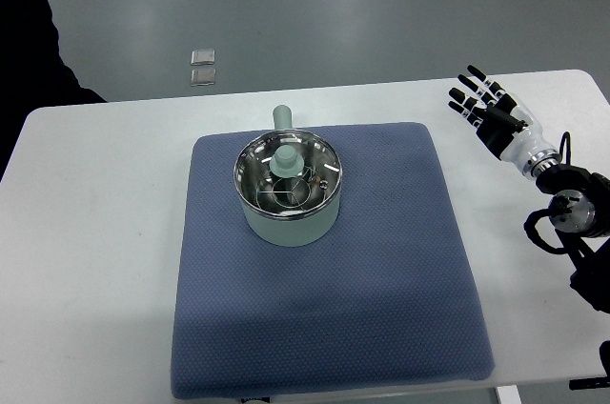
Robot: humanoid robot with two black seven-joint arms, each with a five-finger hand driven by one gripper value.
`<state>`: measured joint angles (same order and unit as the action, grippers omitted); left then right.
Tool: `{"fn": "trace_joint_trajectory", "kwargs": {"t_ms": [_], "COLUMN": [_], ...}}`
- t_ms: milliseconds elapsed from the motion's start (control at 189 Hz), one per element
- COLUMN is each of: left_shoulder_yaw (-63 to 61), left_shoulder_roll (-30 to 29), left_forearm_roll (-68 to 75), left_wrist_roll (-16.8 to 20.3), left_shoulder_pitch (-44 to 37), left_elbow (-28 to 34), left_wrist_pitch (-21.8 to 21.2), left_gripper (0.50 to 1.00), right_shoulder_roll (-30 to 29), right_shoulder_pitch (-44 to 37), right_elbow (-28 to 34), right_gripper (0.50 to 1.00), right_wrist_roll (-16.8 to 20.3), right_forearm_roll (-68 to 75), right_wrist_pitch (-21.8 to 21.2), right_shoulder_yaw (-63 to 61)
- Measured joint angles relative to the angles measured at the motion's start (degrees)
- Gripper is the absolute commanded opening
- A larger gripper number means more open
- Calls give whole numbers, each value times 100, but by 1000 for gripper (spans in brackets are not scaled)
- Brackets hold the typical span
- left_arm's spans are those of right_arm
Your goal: Open lid and place right of pot
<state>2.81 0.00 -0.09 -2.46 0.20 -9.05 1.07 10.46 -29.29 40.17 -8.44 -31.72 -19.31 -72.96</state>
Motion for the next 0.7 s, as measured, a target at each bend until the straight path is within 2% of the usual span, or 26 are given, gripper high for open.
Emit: {"fn": "trace_joint_trajectory", "kwargs": {"t_ms": [698], "left_shoulder_yaw": [9], "left_shoulder_roll": [0], "left_forearm_roll": [0], "left_wrist_roll": [15], "left_shoulder_pitch": [-3], "left_elbow": [7], "left_wrist_pitch": [0], "left_gripper": [1000], "right_shoulder_roll": [8], "right_shoulder_pitch": [2], "right_elbow": [0], "right_gripper": [928], "right_wrist_roll": [0], "right_forearm_roll": [-1], "right_wrist_pitch": [-38], "right_shoulder_yaw": [-16]}}
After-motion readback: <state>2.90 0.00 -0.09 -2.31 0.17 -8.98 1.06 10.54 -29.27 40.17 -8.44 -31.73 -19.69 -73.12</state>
